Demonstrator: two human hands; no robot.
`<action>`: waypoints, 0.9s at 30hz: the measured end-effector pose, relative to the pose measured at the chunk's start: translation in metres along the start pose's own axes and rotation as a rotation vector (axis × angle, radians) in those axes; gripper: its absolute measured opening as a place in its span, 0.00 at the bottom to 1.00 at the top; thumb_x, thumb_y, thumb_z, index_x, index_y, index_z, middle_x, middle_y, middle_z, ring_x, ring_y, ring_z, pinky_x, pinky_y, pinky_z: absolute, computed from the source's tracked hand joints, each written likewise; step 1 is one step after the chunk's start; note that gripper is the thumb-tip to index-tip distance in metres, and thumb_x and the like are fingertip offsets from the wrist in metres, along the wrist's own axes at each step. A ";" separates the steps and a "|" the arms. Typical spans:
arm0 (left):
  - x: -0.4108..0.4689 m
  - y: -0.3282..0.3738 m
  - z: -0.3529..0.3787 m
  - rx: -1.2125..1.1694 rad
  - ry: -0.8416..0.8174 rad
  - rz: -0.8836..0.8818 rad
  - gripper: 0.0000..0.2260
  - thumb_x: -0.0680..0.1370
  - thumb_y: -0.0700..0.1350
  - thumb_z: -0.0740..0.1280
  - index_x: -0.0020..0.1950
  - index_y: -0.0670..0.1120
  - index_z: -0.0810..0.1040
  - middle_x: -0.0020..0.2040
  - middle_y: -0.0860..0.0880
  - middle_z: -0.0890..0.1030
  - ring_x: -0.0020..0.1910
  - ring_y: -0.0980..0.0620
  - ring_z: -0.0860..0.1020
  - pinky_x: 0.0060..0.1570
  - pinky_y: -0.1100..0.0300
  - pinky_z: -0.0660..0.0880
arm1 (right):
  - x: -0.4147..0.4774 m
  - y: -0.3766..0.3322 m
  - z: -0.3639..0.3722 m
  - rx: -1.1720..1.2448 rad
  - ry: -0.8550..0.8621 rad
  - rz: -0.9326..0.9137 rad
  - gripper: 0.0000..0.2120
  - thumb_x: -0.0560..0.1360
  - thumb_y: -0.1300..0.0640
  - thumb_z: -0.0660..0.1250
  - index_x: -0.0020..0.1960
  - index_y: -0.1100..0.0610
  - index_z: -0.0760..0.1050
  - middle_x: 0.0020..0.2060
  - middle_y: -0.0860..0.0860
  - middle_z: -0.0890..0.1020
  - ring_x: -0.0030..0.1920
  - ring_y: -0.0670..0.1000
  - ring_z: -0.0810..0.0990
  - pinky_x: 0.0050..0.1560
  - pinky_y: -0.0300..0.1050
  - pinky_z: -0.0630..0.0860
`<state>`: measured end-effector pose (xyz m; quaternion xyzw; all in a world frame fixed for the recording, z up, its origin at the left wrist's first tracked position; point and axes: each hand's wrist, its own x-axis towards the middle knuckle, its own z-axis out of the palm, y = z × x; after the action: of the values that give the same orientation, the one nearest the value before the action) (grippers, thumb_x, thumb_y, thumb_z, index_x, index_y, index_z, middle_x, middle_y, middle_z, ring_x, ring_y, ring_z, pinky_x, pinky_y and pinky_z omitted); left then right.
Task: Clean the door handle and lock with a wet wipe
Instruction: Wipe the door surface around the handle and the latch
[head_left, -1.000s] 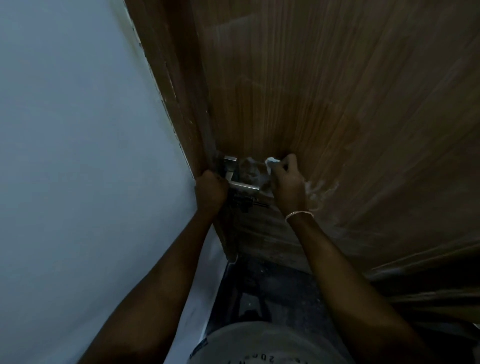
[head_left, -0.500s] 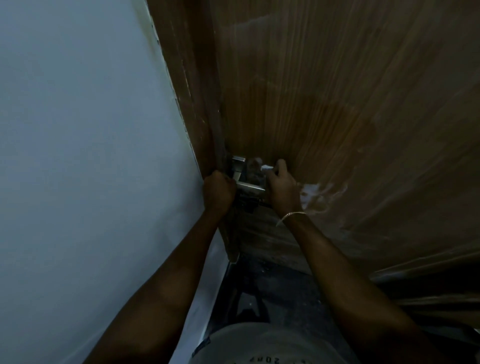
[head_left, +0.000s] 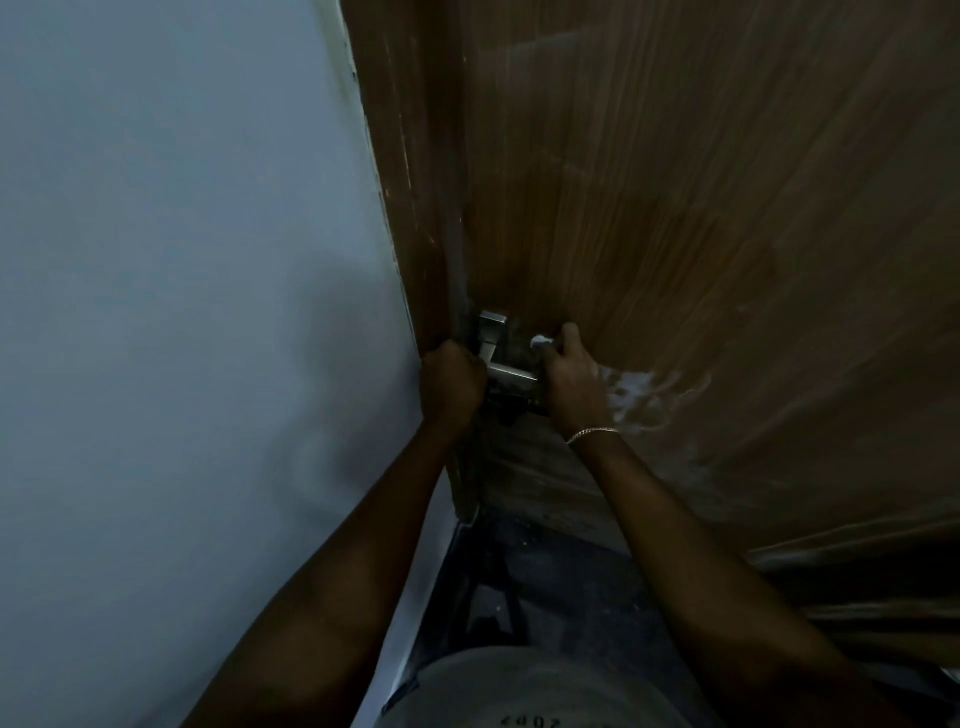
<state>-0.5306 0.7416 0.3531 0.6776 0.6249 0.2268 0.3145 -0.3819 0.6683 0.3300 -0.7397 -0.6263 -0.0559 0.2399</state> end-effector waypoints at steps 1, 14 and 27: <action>0.000 -0.001 0.000 -0.003 0.000 0.001 0.09 0.79 0.43 0.67 0.51 0.37 0.82 0.48 0.40 0.84 0.48 0.43 0.83 0.48 0.53 0.81 | 0.006 -0.003 -0.001 0.033 0.010 0.040 0.12 0.78 0.64 0.66 0.61 0.60 0.75 0.58 0.60 0.73 0.49 0.57 0.79 0.48 0.52 0.82; -0.002 0.002 0.001 0.000 0.021 -0.030 0.07 0.79 0.42 0.68 0.51 0.40 0.81 0.48 0.42 0.84 0.47 0.45 0.83 0.40 0.59 0.74 | 0.023 -0.034 0.023 -0.106 -0.112 0.052 0.08 0.81 0.65 0.60 0.56 0.62 0.77 0.66 0.59 0.71 0.48 0.55 0.79 0.47 0.48 0.81; -0.003 0.002 -0.001 0.018 0.007 -0.008 0.08 0.79 0.42 0.68 0.53 0.38 0.81 0.50 0.40 0.84 0.50 0.43 0.83 0.44 0.56 0.76 | 0.019 -0.016 0.001 -0.175 0.097 -0.046 0.09 0.77 0.63 0.69 0.57 0.60 0.79 0.55 0.57 0.78 0.36 0.53 0.79 0.29 0.45 0.75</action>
<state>-0.5301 0.7389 0.3558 0.6770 0.6309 0.2224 0.3070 -0.3938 0.6877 0.3408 -0.7397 -0.6235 -0.1515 0.2030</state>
